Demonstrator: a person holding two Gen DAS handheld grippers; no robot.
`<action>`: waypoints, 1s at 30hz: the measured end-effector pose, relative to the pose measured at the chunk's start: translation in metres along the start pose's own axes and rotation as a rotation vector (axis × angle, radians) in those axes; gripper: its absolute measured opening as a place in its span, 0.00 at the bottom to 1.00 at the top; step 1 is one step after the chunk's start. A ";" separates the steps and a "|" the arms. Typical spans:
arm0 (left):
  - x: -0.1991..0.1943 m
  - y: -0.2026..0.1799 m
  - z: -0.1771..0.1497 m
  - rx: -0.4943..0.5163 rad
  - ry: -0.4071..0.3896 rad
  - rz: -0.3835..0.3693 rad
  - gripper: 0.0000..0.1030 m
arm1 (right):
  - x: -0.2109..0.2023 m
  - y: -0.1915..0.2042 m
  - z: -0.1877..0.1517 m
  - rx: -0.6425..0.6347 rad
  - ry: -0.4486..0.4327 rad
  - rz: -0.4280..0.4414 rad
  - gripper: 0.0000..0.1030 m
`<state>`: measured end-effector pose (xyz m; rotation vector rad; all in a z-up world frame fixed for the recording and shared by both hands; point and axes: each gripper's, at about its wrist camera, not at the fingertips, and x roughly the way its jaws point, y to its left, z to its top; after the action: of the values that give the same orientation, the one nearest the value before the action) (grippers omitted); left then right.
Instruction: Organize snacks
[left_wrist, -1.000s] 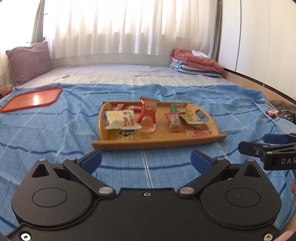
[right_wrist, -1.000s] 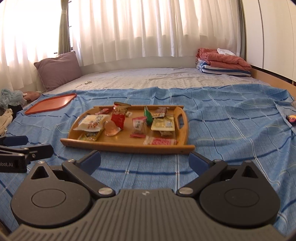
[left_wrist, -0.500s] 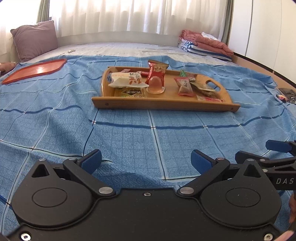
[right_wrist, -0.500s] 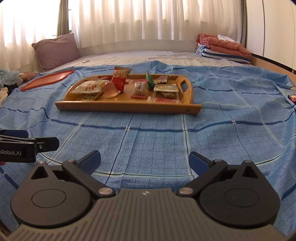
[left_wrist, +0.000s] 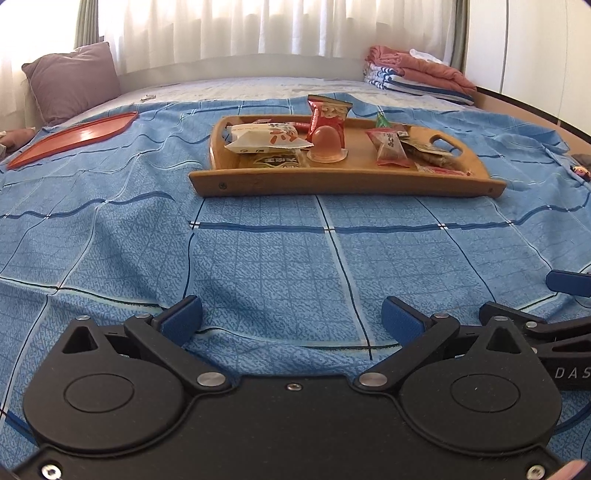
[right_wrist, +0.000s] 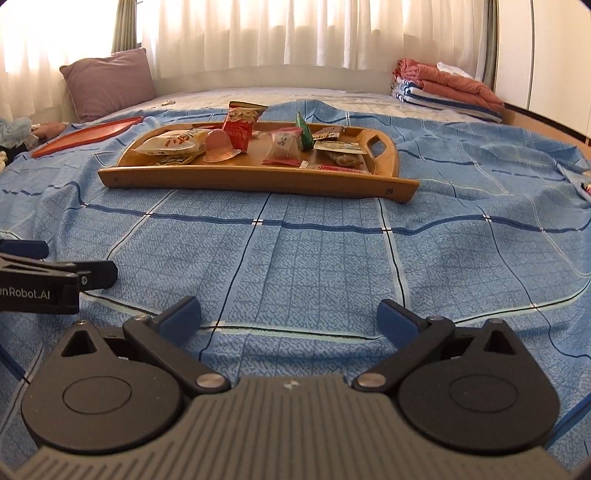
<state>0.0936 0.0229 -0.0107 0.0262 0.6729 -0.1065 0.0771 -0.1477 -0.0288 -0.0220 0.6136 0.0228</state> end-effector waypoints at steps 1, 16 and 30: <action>0.000 0.001 -0.001 -0.004 -0.003 -0.003 1.00 | 0.000 0.001 -0.001 -0.004 -0.006 -0.005 1.00; -0.003 0.001 -0.005 -0.004 -0.033 0.000 1.00 | -0.002 0.000 -0.005 -0.001 -0.040 -0.006 1.00; -0.003 0.000 -0.005 0.004 -0.035 0.006 1.00 | -0.002 0.000 -0.005 -0.002 -0.043 -0.007 1.00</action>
<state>0.0879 0.0236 -0.0129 0.0303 0.6377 -0.1028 0.0721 -0.1475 -0.0317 -0.0252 0.5704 0.0166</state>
